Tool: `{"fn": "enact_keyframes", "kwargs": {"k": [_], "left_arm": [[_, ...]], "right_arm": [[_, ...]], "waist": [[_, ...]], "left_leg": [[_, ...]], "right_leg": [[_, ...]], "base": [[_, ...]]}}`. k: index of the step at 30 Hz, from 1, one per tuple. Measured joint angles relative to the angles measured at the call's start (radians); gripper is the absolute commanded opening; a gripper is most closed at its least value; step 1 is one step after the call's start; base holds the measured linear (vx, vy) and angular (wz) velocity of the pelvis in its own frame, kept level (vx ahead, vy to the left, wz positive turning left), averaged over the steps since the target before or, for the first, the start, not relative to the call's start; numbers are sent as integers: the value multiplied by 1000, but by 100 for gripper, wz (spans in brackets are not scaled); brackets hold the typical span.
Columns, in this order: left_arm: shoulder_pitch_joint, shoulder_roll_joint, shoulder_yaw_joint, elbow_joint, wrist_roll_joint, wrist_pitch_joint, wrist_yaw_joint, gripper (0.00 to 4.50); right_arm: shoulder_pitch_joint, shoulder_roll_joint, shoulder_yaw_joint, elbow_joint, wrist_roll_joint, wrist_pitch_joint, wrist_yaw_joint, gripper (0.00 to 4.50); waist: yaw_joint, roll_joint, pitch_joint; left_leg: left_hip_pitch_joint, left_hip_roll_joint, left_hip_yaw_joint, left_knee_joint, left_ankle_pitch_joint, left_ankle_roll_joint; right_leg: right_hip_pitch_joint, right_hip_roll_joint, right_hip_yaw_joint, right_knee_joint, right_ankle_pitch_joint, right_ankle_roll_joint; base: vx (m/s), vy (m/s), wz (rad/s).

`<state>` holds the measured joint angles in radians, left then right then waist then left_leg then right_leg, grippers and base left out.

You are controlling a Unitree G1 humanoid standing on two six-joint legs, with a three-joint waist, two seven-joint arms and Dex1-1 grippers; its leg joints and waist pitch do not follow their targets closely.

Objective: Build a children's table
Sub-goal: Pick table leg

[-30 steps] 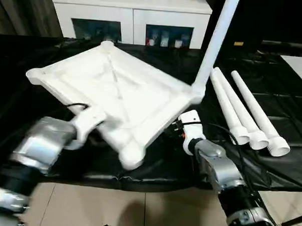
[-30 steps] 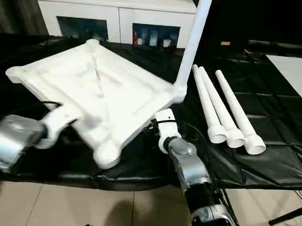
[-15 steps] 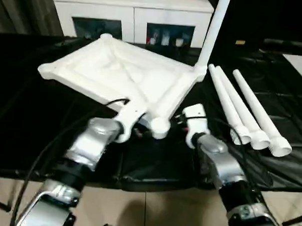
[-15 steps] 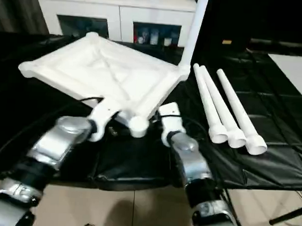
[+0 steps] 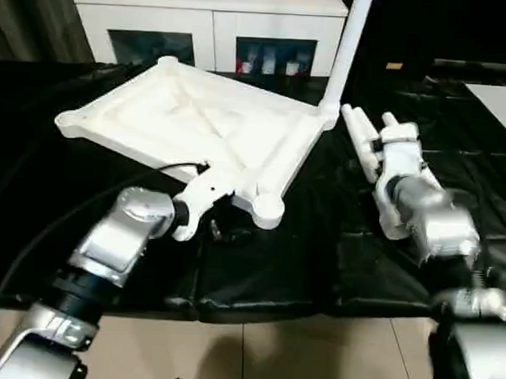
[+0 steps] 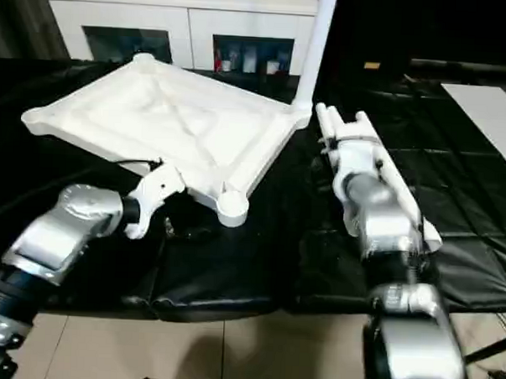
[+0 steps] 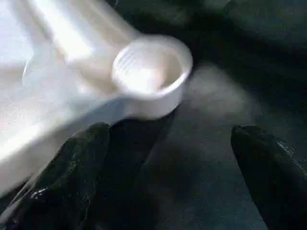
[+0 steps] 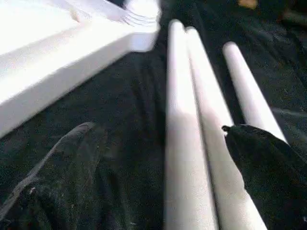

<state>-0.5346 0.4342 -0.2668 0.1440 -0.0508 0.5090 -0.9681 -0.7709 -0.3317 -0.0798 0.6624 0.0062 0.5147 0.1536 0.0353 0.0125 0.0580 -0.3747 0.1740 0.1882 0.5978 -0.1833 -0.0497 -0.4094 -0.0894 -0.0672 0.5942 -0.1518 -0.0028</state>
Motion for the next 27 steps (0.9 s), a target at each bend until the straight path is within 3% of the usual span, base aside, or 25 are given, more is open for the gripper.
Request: {"fn": "enact_keyframes", "kwargs": {"k": [4, 10, 23, 27], "left_arm": [[0, 7, 23, -88, -60, 25, -51, 450], [-2, 7, 15, -121, -79, 36, -74, 450], [-6, 19, 5, -152, -96, 63, -82, 450], [-7, 19, 1, -162, -102, 63, -89, 450]], "right_arm": [[-77, -34, -27, 160, 2, 73, 31, 442], [-146, -49, -30, 351, 21, 86, 113, 442], [-209, -51, 24, 508, -14, 93, 227, 442], [-215, -54, 31, 527, -18, 90, 235, 409]], "waist": [[-1, 0, 0], [-5, 0, 0], [12, 0, 0], [12, 0, 0]], "left_leg": [[0, 0, 0, 1, 0, 0], [0, 0, 1, 3, 0, 0], [0, 1, 4, 5, 0, 0], [1, 1, 4, 5, 0, 0]], "right_leg": [[0, 0, 0, 2, 0, 0], [0, 0, 0, 3, 0, -1], [0, -2, 0, 6, 0, -1], [0, -2, 0, 6, 0, -1]], "base": [[0, 0, 0], [0, 0, 0], [0, 0, 0], [0, 0, 0]]}}
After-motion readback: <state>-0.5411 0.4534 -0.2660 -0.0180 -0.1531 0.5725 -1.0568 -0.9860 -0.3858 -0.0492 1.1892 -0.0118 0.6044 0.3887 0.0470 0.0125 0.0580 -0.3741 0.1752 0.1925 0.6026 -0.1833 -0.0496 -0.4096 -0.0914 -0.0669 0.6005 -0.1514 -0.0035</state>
